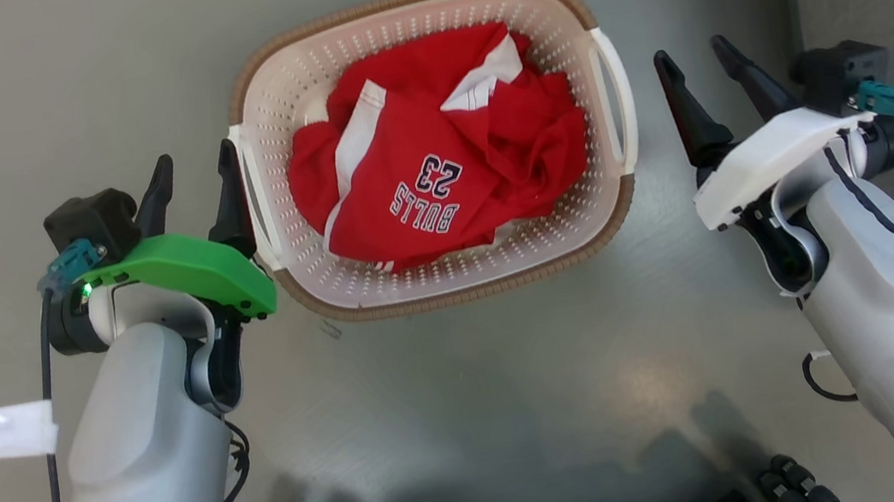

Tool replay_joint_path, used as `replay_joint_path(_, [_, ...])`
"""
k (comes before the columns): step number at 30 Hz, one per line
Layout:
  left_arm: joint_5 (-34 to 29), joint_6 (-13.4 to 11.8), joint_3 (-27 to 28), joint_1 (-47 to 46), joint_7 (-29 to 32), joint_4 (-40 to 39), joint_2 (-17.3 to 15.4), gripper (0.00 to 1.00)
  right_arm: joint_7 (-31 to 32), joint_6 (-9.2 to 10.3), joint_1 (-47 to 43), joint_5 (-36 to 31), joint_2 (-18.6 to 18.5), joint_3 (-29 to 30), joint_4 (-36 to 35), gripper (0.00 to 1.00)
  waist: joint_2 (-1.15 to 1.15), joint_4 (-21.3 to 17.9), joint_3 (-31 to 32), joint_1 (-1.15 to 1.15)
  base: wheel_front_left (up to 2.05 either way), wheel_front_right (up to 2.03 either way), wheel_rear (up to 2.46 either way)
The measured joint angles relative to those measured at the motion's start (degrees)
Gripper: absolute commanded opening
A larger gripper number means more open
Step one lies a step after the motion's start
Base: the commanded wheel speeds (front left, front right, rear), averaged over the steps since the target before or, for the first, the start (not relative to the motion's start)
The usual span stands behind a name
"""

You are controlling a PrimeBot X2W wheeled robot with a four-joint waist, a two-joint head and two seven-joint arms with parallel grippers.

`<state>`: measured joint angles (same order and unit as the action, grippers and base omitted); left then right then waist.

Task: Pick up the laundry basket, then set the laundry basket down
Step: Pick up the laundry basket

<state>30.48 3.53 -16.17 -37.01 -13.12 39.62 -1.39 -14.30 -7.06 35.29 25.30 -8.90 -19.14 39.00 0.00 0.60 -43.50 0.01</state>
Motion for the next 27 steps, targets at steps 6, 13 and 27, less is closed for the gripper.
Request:
replay_joint_path(6, [1.69,0.37,-0.91,-2.93,1.0,4.34,0.08,1.0,0.1,0.0,3.14,1.04,0.36,-2.57,3.42,1.0,0.0,0.26,-3.2,0.0,0.0,0.0,0.0])
replay_joint_path(13, [3.61,1.33,-3.15,-5.67,1.74,7.95,0.12,1.0,0.31,0.0,6.56,2.5,1.51,-4.48,7.21,1.0,0.0,0.35,-6.13,0.0,0.0,0.0,0.0])
replay_joint_path(27, [5.67,2.01,-6.44,-12.04,3.7,13.44,0.22,1.0,0.31,-0.01,12.83,5.7,2.0,-6.62,12.01,1.0,0.0,0.22,-11.29,0.0,0.0,0.0,0.0])
